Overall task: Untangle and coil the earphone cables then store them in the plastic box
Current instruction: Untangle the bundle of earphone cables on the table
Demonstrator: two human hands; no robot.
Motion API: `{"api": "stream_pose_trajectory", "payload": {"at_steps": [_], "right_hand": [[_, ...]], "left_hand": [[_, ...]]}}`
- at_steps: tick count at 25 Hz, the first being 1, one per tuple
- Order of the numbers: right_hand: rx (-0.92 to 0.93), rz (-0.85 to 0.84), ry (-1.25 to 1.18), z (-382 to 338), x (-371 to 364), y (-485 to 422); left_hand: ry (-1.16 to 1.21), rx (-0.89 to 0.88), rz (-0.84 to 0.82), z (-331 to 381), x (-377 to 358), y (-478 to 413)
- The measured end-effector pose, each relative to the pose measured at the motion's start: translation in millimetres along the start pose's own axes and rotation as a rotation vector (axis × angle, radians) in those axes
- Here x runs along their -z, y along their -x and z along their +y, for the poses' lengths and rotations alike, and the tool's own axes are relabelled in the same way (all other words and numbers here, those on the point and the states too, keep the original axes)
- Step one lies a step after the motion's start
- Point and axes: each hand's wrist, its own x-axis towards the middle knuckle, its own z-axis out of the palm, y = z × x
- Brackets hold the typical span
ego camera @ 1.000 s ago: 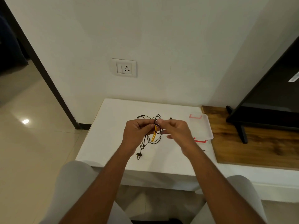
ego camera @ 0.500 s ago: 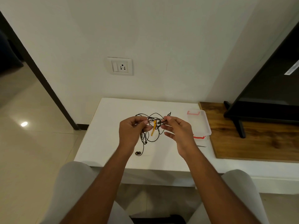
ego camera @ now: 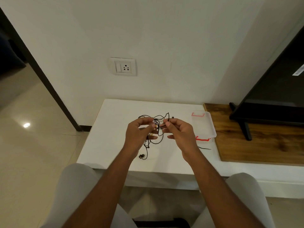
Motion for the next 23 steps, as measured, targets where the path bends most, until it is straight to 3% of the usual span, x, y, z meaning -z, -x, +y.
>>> {"api": "stream_pose_trajectory", "payload": {"at_steps": [3, 8, 12, 16, 23], "right_hand": [[0.058, -0.04, 0.09, 1, -2, 1], [0.118, -0.037, 0.144, 1, 0, 1], [0.159, 0.031, 0.212, 7, 1, 3], [-0.036, 0.061, 0.028, 10, -3, 6], [-0.379, 0.052, -0.381, 13, -5, 7]], "left_hand": [[-0.113, 0.007, -0.084, -6, -1, 0], [-0.185, -0.049, -0.091, -7, 3, -2], [0.252, 0.058, 0.049, -5, 3, -3], [0.634, 0.17, -0.014, -4, 1, -4], [0.772, 0.205, -0.056, -8, 4, -8]]}}
